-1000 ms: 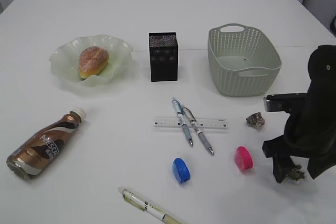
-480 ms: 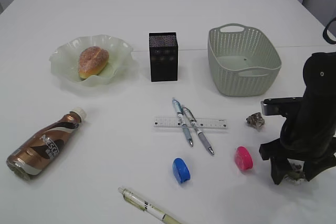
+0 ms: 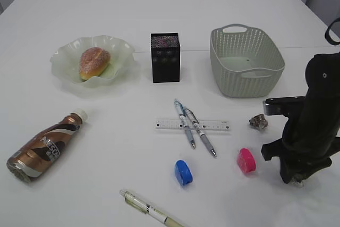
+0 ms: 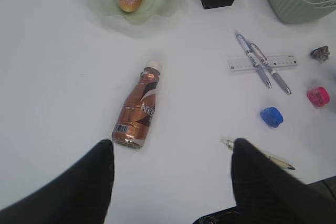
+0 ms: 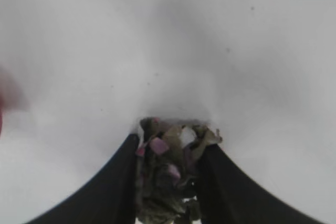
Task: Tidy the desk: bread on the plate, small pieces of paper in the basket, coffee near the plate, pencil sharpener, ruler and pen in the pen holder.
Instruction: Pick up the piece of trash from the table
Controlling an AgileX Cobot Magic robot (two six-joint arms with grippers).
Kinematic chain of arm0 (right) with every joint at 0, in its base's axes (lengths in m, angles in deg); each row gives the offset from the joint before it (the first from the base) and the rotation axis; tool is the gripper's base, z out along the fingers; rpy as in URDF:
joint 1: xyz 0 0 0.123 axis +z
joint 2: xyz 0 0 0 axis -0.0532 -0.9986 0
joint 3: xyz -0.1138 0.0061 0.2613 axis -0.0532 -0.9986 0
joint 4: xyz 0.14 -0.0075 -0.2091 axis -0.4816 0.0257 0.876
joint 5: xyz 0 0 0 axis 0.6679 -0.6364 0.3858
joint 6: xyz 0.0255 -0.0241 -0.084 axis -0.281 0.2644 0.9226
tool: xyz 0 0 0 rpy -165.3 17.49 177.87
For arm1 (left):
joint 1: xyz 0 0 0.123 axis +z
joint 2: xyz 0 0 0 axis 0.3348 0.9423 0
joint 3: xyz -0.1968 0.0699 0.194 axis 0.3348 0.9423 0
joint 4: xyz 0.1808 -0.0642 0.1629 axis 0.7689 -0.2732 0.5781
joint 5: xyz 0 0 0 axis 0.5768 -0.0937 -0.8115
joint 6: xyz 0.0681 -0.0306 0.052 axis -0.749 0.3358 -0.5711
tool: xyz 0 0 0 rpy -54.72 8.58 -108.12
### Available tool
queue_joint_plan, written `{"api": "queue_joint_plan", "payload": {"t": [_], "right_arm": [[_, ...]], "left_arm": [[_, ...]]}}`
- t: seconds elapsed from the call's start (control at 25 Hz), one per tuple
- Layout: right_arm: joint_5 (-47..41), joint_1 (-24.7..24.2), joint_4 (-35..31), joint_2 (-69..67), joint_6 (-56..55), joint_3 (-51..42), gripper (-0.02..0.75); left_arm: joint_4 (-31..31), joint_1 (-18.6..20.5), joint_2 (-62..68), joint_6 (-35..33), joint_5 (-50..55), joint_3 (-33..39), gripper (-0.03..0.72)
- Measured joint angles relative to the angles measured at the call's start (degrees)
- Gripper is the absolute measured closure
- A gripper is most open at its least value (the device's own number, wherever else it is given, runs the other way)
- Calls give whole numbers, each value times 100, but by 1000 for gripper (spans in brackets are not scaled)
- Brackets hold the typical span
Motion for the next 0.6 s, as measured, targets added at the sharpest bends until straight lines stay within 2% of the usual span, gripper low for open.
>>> {"api": "queue_joint_plan", "payload": {"t": [0.24, 0.6], "right_arm": [[-23, 0, -10, -2, 0, 11, 675], [-631, 0, 0, -10, 34, 118, 709]], "left_arm": [[-160, 0, 0, 0, 0, 0, 182], [-222, 0, 0, 0, 0, 0, 183]]}}
